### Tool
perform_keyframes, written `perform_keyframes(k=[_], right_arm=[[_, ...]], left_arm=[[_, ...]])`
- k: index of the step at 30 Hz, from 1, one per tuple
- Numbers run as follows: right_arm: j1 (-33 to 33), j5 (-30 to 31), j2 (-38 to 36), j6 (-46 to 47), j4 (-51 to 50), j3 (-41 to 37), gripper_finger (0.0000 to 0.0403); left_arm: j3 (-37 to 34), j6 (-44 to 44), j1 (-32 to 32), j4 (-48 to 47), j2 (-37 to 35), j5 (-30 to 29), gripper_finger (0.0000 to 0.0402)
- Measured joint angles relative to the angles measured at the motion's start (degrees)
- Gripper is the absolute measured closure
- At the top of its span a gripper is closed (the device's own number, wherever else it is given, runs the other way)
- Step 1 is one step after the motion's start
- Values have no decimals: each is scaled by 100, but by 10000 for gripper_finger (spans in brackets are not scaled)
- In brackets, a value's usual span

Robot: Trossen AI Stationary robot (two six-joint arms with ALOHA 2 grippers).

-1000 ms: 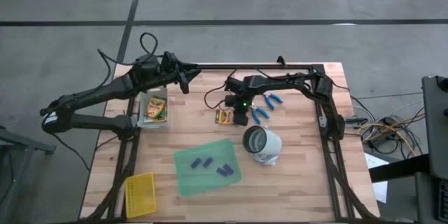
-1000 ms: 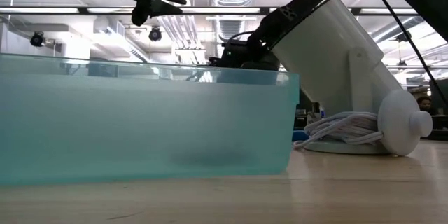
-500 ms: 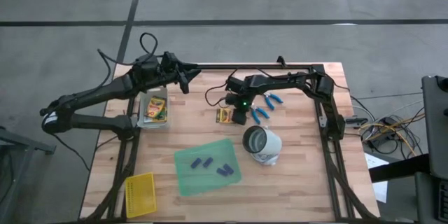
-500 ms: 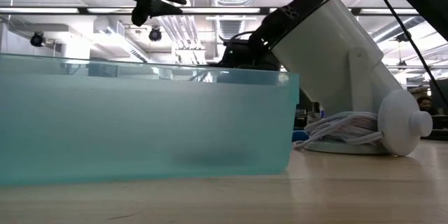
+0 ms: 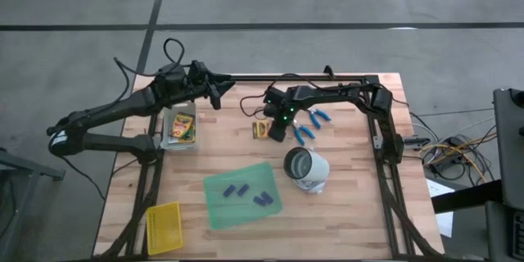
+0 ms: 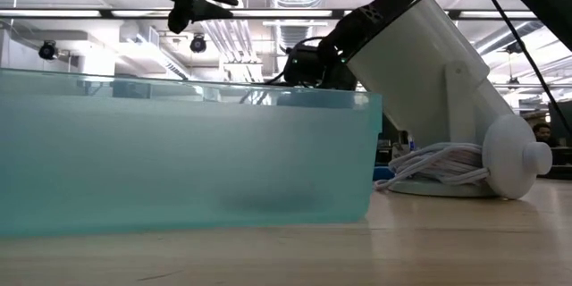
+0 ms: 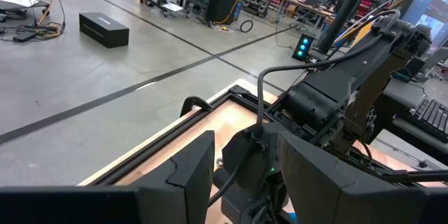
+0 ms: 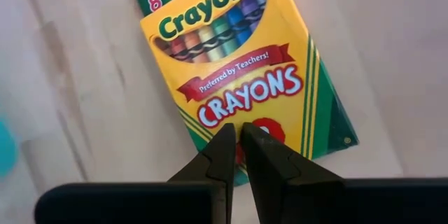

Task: Pick & Place School Supplies
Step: Put the yellow crayon box into the gray bin

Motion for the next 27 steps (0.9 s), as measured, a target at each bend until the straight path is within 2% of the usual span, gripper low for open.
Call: perform_keyframes(k=[8,11,19,23,27], right_arm=[[-26,241,-8,-7,154,-8,372],[-31,233,-79,-315,319,-15,372],[-67,196,-643,-782,567,-22,372],[-68,114,-973,-919,580,-22,372],[-105,9,-1266,-934,613,-18,372]], left_arm=[[0,2,0,-2,0,0,239],[0,2,0,0,0,0,239],[0,-144,0,-4,0,0,239],[1,-517,0,-49,0,-11,239],[2,-1288,0,-490,2,-243,239]])
